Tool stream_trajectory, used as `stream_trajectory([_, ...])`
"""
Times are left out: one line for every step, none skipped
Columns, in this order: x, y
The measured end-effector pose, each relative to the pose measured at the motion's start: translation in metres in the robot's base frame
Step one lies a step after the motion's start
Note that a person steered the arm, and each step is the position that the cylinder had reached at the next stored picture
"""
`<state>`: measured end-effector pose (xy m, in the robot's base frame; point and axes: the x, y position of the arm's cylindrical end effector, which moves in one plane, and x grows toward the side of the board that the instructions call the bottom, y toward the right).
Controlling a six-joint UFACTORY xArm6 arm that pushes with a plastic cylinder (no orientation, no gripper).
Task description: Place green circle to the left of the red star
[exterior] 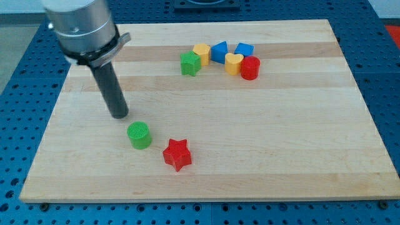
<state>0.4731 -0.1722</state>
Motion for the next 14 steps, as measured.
stream_trajectory([0.036, 0.000])
stream_trajectory([0.056, 0.000])
stream_trajectory([0.043, -0.011])
stream_trajectory([0.007, -0.013])
stream_trajectory([0.011, 0.008])
stream_trajectory([0.042, 0.014])
stream_trajectory([0.075, 0.014])
stream_trajectory([0.071, 0.019])
stream_trajectory([0.031, 0.014])
stream_trajectory([0.018, 0.038])
stream_trajectory([0.023, 0.057])
stream_trajectory([0.040, 0.059])
stream_trajectory([0.055, 0.059])
stream_trajectory([0.066, 0.065])
